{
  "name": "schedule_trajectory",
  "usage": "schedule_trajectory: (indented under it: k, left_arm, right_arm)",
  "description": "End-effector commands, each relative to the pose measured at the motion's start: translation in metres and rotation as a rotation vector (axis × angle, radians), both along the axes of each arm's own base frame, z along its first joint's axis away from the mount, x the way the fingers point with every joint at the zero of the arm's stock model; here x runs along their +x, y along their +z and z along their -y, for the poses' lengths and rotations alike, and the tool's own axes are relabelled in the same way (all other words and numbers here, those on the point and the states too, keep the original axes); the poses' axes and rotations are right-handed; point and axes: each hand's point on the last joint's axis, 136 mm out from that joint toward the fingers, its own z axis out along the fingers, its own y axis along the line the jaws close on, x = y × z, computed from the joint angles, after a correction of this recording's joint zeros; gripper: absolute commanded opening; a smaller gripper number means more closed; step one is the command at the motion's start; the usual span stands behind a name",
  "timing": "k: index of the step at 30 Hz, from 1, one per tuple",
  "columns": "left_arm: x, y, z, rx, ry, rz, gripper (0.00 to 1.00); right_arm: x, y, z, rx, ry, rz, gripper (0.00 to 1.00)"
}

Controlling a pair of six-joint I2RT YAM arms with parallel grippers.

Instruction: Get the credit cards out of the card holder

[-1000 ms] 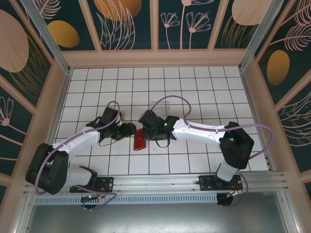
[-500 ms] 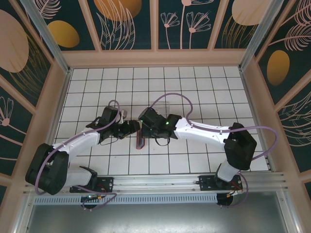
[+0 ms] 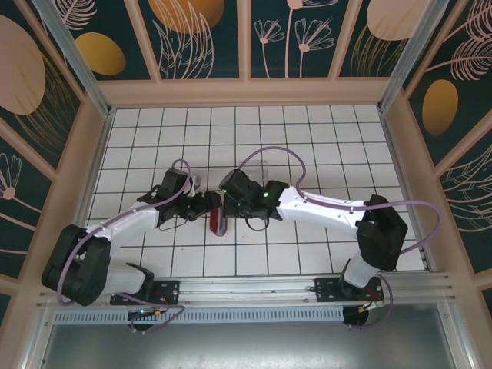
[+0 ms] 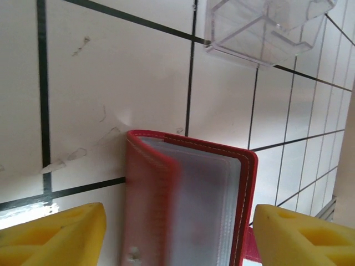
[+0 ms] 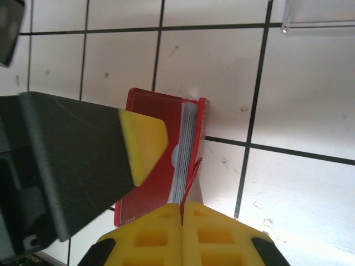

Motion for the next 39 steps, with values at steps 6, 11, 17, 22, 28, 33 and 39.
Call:
schedule_trajectory:
  k: [6, 11, 17, 22, 28, 33, 39]
  left_arm:
    - [-0.005, -0.003, 0.009, -0.068, -0.019, -0.009, 0.73]
    - [-0.007, -0.007, 0.009, -0.068, -0.016, -0.017, 0.73]
    - [-0.001, -0.012, 0.000, 0.013, 0.003, -0.013, 0.70]
    - [0.004, -0.012, -0.010, 0.091, 0.022, -0.004, 0.68]
    - [0.005, -0.011, -0.010, 0.102, 0.010, -0.005, 0.65]
    - [0.008, -0.008, -0.007, 0.095, 0.005, 0.000, 0.64]
    - [0.010, -0.005, -0.002, 0.080, -0.009, -0.006, 0.63]
  right_arm:
    - [0.009, 0.040, -0.017, 0.102, 0.032, 0.084, 0.00]
    - [0.009, 0.034, -0.012, 0.081, 0.018, 0.078, 0.00]
    - [0.010, 0.026, 0.008, 0.008, -0.021, 0.078, 0.00]
    - [0.010, 0.005, 0.041, -0.089, -0.076, 0.055, 0.00]
    - [0.011, -0.020, 0.087, -0.152, -0.150, 0.020, 0.00]
    - [0.008, -0.039, 0.120, -0.181, -0.178, -0.010, 0.00]
    - [0.002, -0.061, 0.160, -0.219, -0.222, -0.060, 0.00]
